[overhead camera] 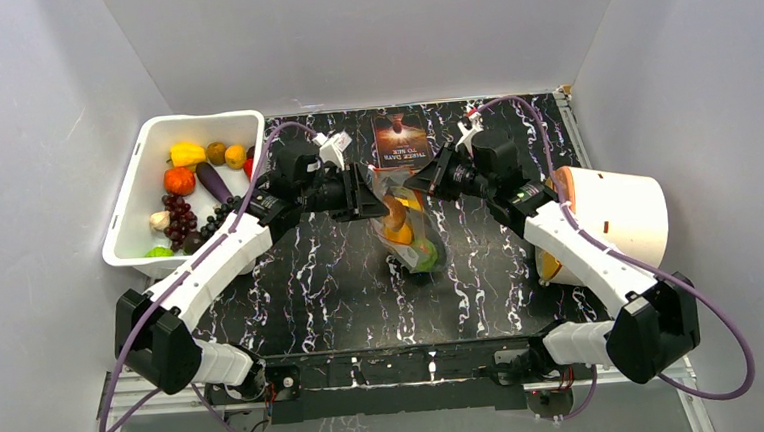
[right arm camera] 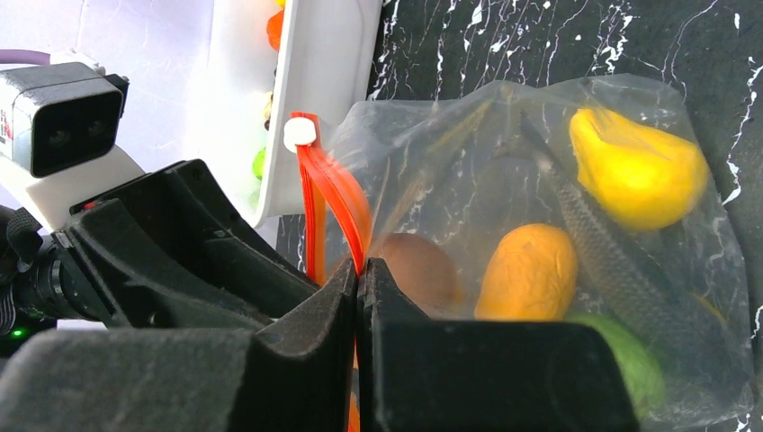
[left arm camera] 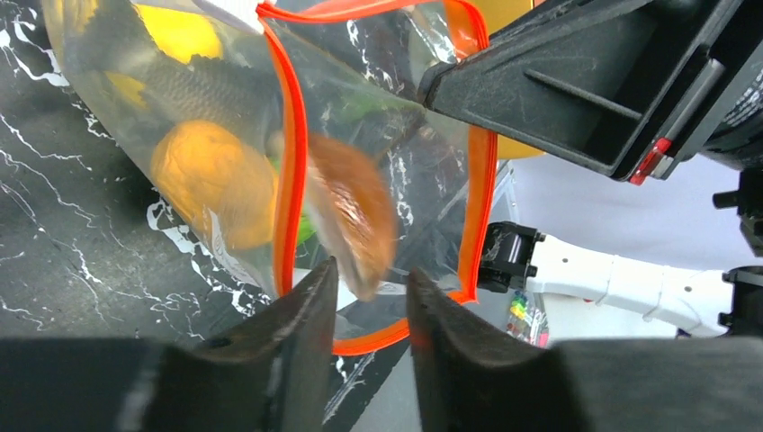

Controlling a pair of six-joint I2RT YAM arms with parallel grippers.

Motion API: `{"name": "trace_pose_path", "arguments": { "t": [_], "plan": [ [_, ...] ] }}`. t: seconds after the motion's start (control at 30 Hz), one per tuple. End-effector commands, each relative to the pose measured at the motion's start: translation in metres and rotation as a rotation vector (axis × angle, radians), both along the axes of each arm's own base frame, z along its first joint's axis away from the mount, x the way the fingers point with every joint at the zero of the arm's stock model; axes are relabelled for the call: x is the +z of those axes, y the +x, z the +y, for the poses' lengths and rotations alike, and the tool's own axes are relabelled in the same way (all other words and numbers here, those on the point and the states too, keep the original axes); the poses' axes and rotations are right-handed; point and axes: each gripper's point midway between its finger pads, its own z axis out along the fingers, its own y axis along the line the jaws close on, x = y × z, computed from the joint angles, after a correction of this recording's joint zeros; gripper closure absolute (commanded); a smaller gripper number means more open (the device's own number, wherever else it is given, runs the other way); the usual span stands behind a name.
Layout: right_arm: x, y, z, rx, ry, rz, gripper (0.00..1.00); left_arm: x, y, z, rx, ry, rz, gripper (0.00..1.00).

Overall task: Place the food in the zip-top bag and seal the zipper
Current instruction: Place the fake vegetable in the zipper food storage bag.

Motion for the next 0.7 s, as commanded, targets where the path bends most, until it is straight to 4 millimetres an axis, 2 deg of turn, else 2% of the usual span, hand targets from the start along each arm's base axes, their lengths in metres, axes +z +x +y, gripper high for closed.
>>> {"name": "trace_pose_path", "arguments": {
  "t": [0.0, 0.13, 0.37, 0.47, 0.67],
  "plan": [
    [0.037, 0.000, 0.003, 0.017, 0.056, -0.124, 1.00, 0.018, -0.003, 0.000, -0.015, -0.002, -0.036, 0.58],
    [0.029, -0.002, -0.002, 0.018, -0.002, -0.138, 1.00, 0.029, -0.005, 0.005, -0.009, 0.013, -0.061, 0.38],
    [0.025, -0.005, -0.019, -0.023, -0.075, -0.188, 1.00, 0.044, 0.004, 0.027, 0.072, 0.134, -0.123, 0.21],
    [0.021, -0.007, -0.021, -0.019, -0.100, -0.199, 1.00, 0.052, 0.013, 0.040, 0.134, 0.194, -0.171, 0.06],
    [0.021, -0.010, -0.023, 0.000, -0.127, -0.229, 1.00, 0.048, 0.040, 0.088, 0.329, 0.418, -0.260, 0.02]
  ]
}}
